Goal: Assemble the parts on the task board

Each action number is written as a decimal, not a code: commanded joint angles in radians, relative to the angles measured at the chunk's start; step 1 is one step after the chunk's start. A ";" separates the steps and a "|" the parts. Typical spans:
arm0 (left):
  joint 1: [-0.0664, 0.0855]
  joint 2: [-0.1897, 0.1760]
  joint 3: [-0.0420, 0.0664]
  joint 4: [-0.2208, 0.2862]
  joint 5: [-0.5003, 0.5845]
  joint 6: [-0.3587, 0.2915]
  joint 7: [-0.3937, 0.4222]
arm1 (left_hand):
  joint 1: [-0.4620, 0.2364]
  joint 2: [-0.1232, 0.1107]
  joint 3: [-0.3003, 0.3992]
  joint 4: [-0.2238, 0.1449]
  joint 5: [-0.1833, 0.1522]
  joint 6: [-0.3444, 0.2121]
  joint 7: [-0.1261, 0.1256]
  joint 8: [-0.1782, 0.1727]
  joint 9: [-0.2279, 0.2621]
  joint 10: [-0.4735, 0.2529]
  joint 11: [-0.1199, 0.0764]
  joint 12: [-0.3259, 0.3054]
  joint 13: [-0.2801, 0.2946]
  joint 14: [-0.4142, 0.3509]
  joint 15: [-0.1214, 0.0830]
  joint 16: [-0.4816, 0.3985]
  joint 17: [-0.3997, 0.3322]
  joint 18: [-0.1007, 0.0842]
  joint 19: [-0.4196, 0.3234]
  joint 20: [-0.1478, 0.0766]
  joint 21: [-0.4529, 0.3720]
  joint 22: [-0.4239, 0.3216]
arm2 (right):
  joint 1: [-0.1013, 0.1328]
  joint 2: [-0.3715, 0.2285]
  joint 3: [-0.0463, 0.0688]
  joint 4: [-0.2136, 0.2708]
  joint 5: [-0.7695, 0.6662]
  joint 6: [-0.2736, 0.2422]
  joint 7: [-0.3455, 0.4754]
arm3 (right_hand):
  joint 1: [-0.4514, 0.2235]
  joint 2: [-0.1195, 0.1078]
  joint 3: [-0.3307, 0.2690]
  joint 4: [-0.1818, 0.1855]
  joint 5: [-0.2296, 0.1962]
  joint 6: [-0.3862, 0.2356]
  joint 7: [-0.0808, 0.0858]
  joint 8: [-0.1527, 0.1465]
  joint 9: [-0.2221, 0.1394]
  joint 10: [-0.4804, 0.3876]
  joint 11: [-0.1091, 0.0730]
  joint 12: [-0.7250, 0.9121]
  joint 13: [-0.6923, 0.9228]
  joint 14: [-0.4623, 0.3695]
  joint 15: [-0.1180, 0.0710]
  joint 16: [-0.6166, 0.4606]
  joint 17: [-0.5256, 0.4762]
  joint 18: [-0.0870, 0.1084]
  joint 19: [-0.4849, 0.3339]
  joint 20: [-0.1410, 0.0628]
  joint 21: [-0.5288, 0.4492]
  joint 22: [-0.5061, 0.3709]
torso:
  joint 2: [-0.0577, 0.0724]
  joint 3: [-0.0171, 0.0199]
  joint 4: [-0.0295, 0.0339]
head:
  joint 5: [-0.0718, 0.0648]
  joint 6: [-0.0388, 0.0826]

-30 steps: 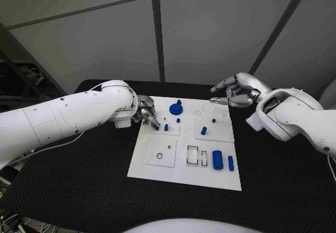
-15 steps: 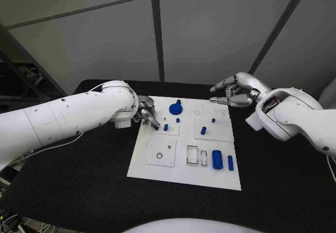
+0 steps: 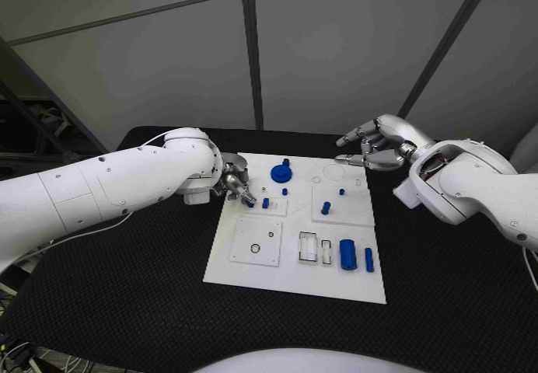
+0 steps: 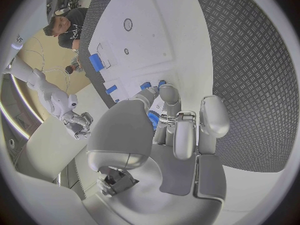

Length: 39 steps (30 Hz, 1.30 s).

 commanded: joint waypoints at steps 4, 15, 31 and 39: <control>-0.005 0.010 -0.005 0.000 -0.005 0.026 -0.015 | -0.001 0.009 0.164 -0.158 0.007 0.007 0.000 0.003 0.001 0.050 -0.006 0.002 0.000 0.086 -0.004 -0.001 0.192 0.000 0.004 0.001 -0.001 -0.002 | 0.002 0.000 0.001 0.003 0.000 0.004 0.004 | -0.004 0.002 -0.001 0.005 0.004 0.008 0.002 -0.006 -0.001 0.005 0.001 0.006 0.001 0.031 -0.005 -0.004 0.001 0.016 0.013 -0.008 -0.003 0.120 | -0.001 -0.0002 -0.0006 | 0.000 0.001; -0.009 0.021 -0.009 -0.012 -0.005 0.005 -0.027 | -0.010 0.012 0.167 -0.155 0.008 0.009 0.000 0.004 0.003 0.053 -0.005 0.010 0.003 0.086 -0.005 -0.001 0.192 0.000 0.005 0.000 0.001 0.001 | 0.002 -0.002 0.001 0.005 0.000 0.003 0.004 | -0.004 0.002 -0.001 0.005 0.004 0.008 0.002 -0.006 -0.001 0.005 0.001 0.006 0.001 0.031 -0.005 -0.004 0.001 0.016 0.013 -0.008 -0.003 0.120 | 0.000 0.0001 -0.0007 | -0.003 0.001; -0.011 0.028 -0.010 -0.021 0.002 0.038 -0.037 | -0.094 -0.019 0.135 -0.113 -0.032 0.023 -0.017 0.007 0.018 0.058 -0.014 0.017 0.000 0.088 -0.014 0.005 0.199 -0.002 0.009 -0.007 0.003 0.010 | 0.002 -0.004 0.001 0.006 0.000 0.003 0.003 | -0.004 0.002 -0.001 0.005 0.004 0.008 0.002 -0.006 -0.001 0.005 0.001 0.006 0.001 0.031 -0.005 -0.004 0.001 0.016 0.013 -0.008 -0.003 0.120 | 0.000 -0.0001 0.0001 | -0.007 -0.003; -0.011 0.030 -0.010 -0.030 0.003 0.020 -0.045 | -0.127 -0.025 0.110 -0.067 -0.109 0.036 -0.024 0.005 0.019 0.058 -0.019 0.031 0.003 0.089 -0.018 0.007 0.201 -0.003 0.014 -0.011 0.005 0.016 | 0.002 -0.006 0.001 0.007 0.000 0.001 0.003 | -0.004 0.002 -0.002 0.007 0.005 0.009 0.002 -0.006 -0.002 0.004 0.000 0.004 -0.001 0.031 -0.006 -0.006 -0.001 0.017 0.012 -0.009 -0.005 0.119 | 0.000 0.0003 -0.0006 | -0.009 0.000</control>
